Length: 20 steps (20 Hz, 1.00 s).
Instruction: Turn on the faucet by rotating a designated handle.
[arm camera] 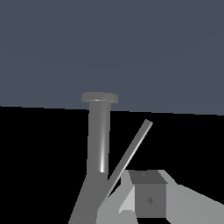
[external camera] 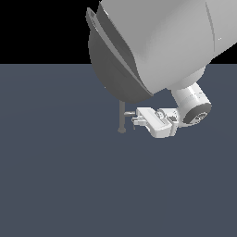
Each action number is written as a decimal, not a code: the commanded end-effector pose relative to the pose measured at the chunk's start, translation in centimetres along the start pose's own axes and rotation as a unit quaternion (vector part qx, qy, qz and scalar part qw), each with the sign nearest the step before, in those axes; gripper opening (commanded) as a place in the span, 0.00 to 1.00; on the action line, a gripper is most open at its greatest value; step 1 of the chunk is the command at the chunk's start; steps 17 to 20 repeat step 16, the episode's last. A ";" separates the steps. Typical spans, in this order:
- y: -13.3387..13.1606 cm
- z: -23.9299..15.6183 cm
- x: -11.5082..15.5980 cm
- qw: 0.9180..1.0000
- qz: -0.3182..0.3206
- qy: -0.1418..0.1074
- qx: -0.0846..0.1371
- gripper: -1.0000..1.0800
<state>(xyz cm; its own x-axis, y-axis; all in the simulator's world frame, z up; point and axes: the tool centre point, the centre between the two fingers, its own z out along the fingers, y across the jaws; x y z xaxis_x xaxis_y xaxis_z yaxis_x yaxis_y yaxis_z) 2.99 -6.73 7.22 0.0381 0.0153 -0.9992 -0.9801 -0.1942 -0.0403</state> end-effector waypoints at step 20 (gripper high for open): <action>-1.4 -0.1 4.2 1.000 0.019 0.004 0.007 0.00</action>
